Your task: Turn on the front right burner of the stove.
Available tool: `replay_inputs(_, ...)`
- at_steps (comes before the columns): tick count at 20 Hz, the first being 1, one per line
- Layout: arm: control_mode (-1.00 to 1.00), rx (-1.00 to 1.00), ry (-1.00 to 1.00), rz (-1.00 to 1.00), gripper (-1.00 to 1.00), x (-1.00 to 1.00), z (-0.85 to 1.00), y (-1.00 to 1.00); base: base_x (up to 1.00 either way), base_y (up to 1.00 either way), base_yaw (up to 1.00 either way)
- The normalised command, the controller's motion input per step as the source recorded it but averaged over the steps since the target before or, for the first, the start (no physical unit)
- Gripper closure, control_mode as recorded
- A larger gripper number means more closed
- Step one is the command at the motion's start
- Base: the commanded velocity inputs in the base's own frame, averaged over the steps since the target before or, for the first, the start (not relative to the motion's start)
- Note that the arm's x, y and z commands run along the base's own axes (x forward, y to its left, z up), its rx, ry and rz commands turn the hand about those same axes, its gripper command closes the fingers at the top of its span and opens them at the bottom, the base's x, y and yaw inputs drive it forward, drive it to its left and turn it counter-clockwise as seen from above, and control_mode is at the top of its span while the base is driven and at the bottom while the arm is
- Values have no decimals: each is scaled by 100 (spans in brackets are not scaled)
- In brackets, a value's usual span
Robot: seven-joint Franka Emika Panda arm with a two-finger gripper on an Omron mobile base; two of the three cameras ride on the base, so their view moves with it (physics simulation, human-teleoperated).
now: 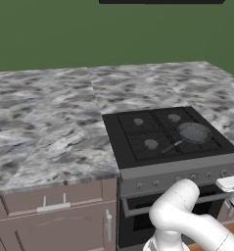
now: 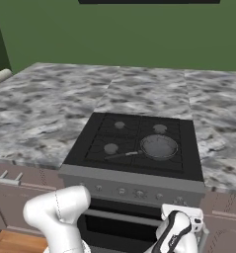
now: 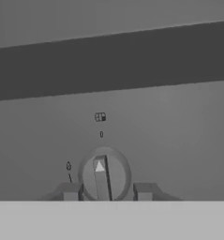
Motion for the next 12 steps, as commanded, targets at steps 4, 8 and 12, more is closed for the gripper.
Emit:
replay_inputs(4, -100, -33, -8, 1, 100, 5, -15, 0, 0, 0, 0)
replay_inputs(8, -100, -39, -8, 2, 100, 11, -16, 0, 0, 0, 0)
replay_inputs(12, -100, -45, -1, 6, 100, 27, -12, 0, 0, 0, 0)
